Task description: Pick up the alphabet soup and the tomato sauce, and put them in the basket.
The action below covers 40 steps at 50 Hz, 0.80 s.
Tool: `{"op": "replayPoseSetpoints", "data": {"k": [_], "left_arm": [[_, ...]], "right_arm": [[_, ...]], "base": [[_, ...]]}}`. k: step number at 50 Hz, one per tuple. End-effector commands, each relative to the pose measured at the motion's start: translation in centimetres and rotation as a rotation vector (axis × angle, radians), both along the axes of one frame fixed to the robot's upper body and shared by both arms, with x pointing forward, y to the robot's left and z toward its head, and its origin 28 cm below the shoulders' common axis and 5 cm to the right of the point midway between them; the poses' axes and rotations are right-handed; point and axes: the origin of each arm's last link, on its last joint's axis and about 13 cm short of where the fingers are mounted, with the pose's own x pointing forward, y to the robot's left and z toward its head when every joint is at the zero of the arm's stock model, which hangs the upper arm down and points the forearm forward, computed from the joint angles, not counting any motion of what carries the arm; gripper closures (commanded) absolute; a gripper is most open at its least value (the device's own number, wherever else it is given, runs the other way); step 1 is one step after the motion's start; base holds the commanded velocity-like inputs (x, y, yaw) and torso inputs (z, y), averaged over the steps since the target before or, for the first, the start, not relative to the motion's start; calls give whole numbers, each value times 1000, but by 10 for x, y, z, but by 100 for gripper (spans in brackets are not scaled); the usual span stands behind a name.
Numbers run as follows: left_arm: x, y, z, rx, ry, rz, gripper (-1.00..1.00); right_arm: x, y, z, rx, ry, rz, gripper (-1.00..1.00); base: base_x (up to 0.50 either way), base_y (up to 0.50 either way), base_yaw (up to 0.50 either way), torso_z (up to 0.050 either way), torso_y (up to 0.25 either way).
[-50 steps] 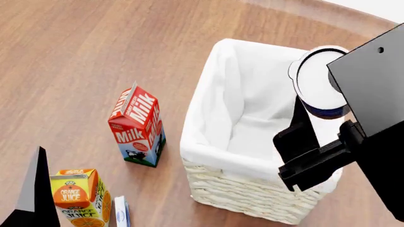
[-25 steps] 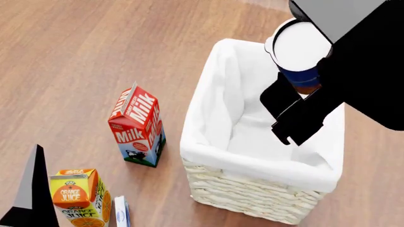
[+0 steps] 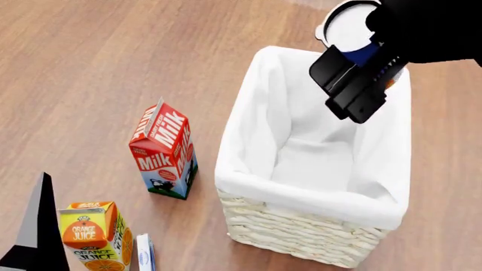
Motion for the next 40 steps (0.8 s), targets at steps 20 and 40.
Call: {"op": "replayPoseSetpoints", "data": {"k": [20, 40], "left_arm": [[2, 3, -2, -6, 11, 8, -100], [4, 4, -5, -6, 18, 13, -100]], "right_arm": [[36, 17, 13, -91, 153, -50, 100], [53, 26, -7, -71, 210, -50, 100]], "base": [[0, 0, 0, 0, 1], [0, 0, 0, 0, 0]]}}
